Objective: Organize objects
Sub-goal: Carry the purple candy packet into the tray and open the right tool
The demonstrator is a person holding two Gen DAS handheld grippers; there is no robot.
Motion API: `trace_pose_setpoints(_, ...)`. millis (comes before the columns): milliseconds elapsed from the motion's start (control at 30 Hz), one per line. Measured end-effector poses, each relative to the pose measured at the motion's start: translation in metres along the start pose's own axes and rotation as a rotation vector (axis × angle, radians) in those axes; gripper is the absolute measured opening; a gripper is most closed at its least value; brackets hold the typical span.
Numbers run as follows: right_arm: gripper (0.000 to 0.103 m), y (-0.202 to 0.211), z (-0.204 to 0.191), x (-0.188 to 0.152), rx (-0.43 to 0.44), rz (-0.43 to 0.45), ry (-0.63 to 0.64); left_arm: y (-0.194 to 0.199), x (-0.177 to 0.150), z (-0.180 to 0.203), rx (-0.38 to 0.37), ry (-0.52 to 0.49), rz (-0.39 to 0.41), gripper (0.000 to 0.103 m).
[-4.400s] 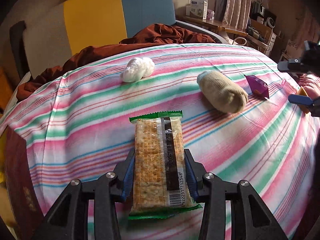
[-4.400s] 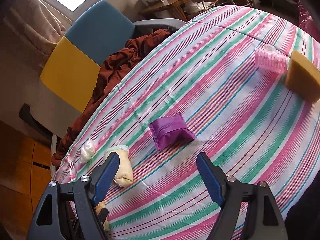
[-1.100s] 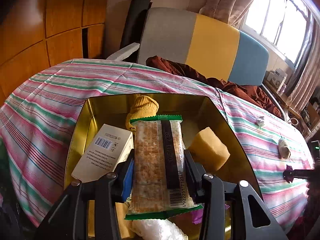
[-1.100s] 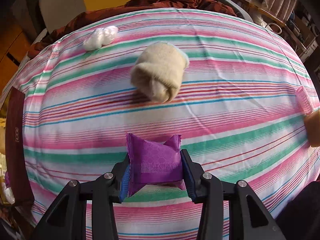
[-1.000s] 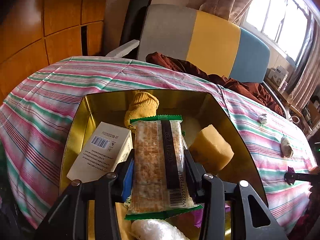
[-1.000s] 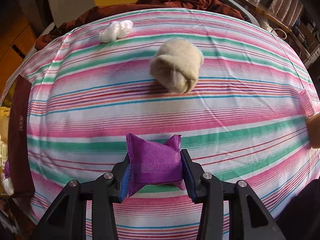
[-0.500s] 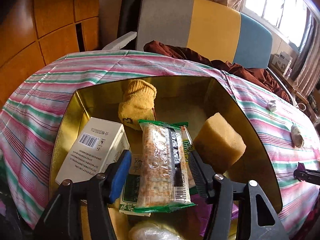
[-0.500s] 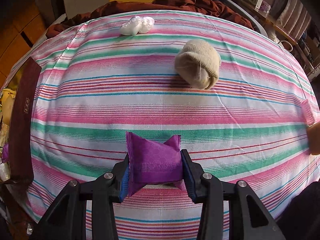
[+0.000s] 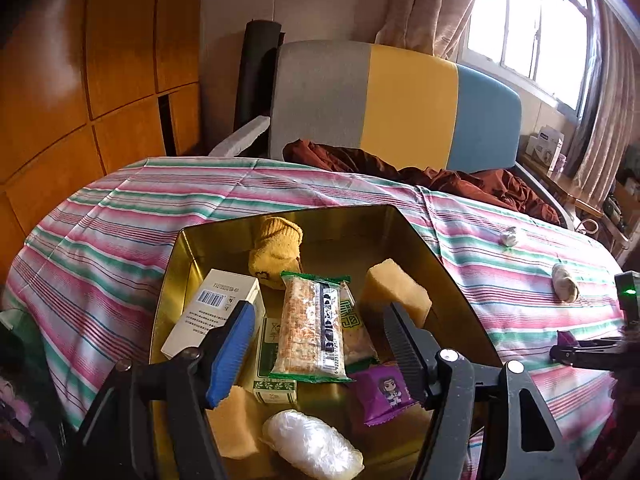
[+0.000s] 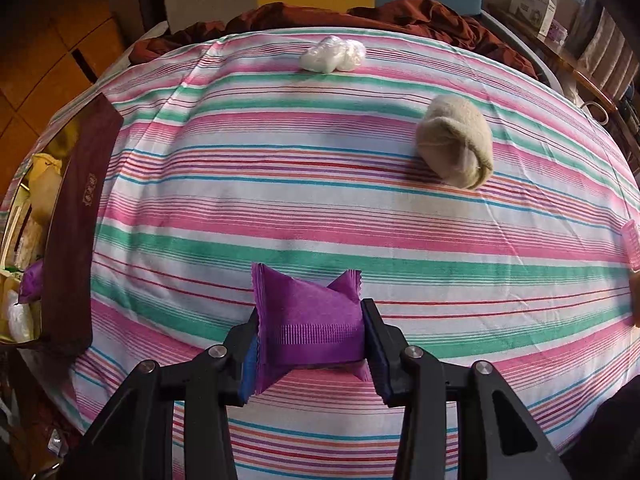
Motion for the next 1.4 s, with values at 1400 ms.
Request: trace_pose_setpoints(1400, 0.051, 0.034, -0.254, -0.011, 0.242, 0.098, 0.502, 0.019, -0.035, -0.056, 0.077, 0.103, -0.026, 0.078)
Point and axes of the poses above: each gripper's, at about its wrist camera, not at the fingertips, and y roughly against the way its jaws point, z to its right, x to its top, the point moved 10 cm from there along -y, roughly the way its jaws point, and after that the axes turned 1 degree about x, right-handed, at the moved point
